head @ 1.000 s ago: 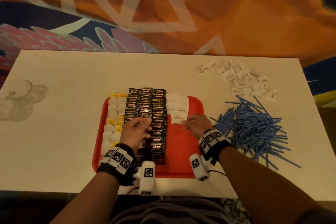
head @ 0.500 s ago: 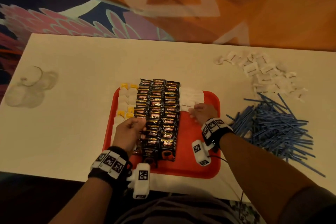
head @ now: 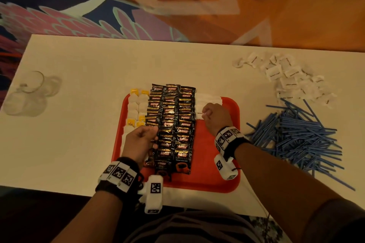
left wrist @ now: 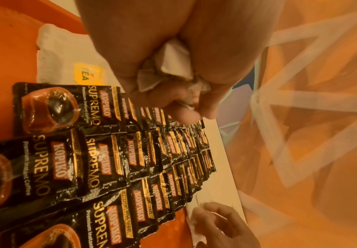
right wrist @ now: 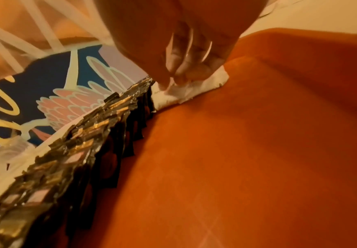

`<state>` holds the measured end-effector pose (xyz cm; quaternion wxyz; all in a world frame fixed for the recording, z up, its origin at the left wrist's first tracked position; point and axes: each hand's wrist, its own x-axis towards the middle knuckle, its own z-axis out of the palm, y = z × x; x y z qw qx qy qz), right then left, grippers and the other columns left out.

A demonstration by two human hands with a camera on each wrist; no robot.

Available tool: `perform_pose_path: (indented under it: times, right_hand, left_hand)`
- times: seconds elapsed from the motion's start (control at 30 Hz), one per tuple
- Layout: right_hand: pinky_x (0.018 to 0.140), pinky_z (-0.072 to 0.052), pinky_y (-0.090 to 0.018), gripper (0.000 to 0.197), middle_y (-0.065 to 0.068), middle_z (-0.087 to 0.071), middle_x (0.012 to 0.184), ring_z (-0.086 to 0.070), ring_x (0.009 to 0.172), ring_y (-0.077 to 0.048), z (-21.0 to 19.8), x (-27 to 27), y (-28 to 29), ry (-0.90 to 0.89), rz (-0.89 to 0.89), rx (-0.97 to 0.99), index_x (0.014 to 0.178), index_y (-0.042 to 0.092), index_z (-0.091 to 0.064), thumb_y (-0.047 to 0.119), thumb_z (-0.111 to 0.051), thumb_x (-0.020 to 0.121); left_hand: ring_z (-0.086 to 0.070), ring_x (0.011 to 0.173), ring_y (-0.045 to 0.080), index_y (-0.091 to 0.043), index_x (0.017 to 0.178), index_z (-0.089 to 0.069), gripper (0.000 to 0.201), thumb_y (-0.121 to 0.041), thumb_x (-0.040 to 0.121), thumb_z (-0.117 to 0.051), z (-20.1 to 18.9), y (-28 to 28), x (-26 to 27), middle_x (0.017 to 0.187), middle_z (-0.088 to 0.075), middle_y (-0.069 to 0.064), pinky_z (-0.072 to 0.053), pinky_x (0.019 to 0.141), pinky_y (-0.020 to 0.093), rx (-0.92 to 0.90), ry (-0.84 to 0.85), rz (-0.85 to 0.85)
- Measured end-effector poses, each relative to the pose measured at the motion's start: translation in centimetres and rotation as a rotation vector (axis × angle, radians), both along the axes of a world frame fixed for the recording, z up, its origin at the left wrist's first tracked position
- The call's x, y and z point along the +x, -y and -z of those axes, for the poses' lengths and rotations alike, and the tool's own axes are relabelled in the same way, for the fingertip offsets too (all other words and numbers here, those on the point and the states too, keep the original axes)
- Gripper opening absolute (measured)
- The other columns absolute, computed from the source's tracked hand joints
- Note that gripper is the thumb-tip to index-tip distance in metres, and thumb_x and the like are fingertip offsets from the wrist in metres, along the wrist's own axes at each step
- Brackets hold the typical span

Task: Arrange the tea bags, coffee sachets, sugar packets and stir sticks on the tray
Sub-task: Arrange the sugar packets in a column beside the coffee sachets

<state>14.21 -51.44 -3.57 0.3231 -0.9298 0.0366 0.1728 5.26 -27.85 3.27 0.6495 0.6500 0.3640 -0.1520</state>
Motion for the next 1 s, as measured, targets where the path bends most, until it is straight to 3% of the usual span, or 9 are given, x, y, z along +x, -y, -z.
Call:
perform_pose_path:
  times: [0.07, 0.2, 0.37, 0.47, 0.57, 0.63, 0.77, 0.87, 1.0]
  right_hand:
    - [0.071, -0.042, -0.025, 0.013, 0.003, -0.060, 0.086, -0.058, 0.085, -0.017, 0.2, 0.1, -0.2, -0.025, -0.015, 0.003, 0.095, 0.022, -0.063, 0.011, -0.063, 0.088]
    - [0.075, -0.052, -0.028, 0.014, 0.006, -0.062, 0.081, -0.061, 0.079, -0.013, -0.5, 0.0, 0.1, -0.035, 0.080, 0.087, 0.093, 0.023, -0.061, 0.014, -0.068, 0.086]
    - [0.058, -0.043, -0.011, 0.010, 0.011, -0.065, 0.080, -0.062, 0.073, -0.003, -4.7, -0.6, 0.2, -0.046, 0.153, 0.266, 0.093, 0.022, -0.065, 0.020, -0.072, 0.085]
    - [0.069, -0.049, -0.018, 0.009, 0.013, -0.068, 0.082, -0.063, 0.078, 0.001, -8.4, -1.0, -0.2, -0.052, 0.013, 0.359, 0.086, 0.027, -0.070, 0.027, -0.076, 0.081]
    - [0.067, -0.046, -0.009, 0.015, 0.013, -0.069, 0.081, -0.061, 0.072, 0.008, -12.0, -2.1, -0.7, -0.113, -0.159, 0.487, 0.088, 0.026, -0.072, 0.026, -0.081, 0.077]
    - [0.066, -0.046, -0.009, 0.021, 0.008, -0.072, 0.082, -0.062, 0.069, 0.004, -13.6, -2.9, -0.9, -0.165, -0.229, 0.541, 0.091, 0.022, -0.072, 0.020, -0.084, 0.074]
    - [0.060, -0.045, -0.009, 0.022, 0.005, -0.071, 0.076, -0.059, 0.059, 0.007, -14.6, -4.2, -1.0, -0.138, -0.171, 0.447, 0.092, 0.016, -0.073, 0.020, -0.083, 0.073]
    - [0.059, -0.043, -0.007, 0.007, 0.009, -0.067, 0.070, -0.058, 0.058, 0.011, -15.0, -4.8, -0.4, -0.077, -0.116, 0.406, 0.085, 0.017, -0.071, 0.016, -0.076, 0.080]
    - [0.060, -0.045, -0.016, 0.014, 0.012, -0.063, 0.061, -0.059, 0.060, 0.003, -15.2, -5.0, 0.8, -0.030, 0.040, 0.356, 0.076, 0.025, -0.066, 0.013, -0.068, 0.083]
  left_hand:
    - [-0.053, 0.049, 0.010, -0.011, 0.094, -0.065, 0.014, -0.024, 0.095, -0.064, -0.1, 0.1, 0.0, 0.069, -0.062, -0.002, -0.038, 0.041, 0.022, -0.001, -0.002, 0.001]
    - [-0.049, 0.048, 0.011, -0.010, 0.096, -0.064, 0.032, -0.041, 0.099, -0.055, -0.5, 0.4, 0.4, 0.069, -0.058, -0.001, -0.033, 0.042, 0.023, -0.030, -0.034, -0.003]
    - [-0.048, 0.042, 0.013, -0.008, 0.093, -0.064, 0.055, -0.054, 0.103, -0.036, -1.9, 2.5, 1.8, 0.064, -0.056, 0.002, -0.027, 0.035, 0.017, -0.158, -0.063, -0.037]
    - [-0.049, 0.042, 0.015, -0.006, 0.092, -0.064, 0.059, -0.056, 0.102, -0.033, -2.6, 4.2, 2.5, 0.064, -0.058, 0.005, -0.027, 0.034, 0.017, -0.233, -0.035, -0.011]
    - [-0.048, 0.039, 0.016, -0.004, 0.094, -0.062, 0.060, -0.057, 0.101, -0.033, -3.7, 5.8, 3.1, 0.063, -0.057, 0.009, -0.028, 0.032, 0.017, -0.304, -0.009, 0.033]
    - [-0.044, 0.034, 0.015, -0.004, 0.097, -0.060, 0.060, -0.058, 0.101, -0.034, -4.6, 6.9, 3.4, 0.062, -0.057, 0.011, -0.029, 0.030, 0.018, -0.334, -0.004, 0.067]
    - [-0.047, 0.040, 0.017, -0.005, 0.101, -0.065, 0.067, -0.064, 0.097, -0.034, -5.7, 8.5, 3.6, 0.067, -0.064, 0.010, -0.034, 0.034, 0.021, -0.292, 0.025, 0.179]
    - [-0.050, 0.040, 0.015, -0.010, 0.093, -0.065, 0.064, -0.065, 0.096, -0.033, -6.5, 9.4, 3.6, 0.060, -0.063, 0.005, -0.032, 0.034, 0.020, -0.299, 0.040, 0.250]
    - [-0.052, 0.043, 0.014, -0.013, 0.090, -0.065, 0.055, -0.064, 0.092, -0.045, -6.6, 9.8, 3.2, 0.062, -0.059, 0.003, -0.029, 0.034, 0.019, -0.439, 0.067, 0.301]
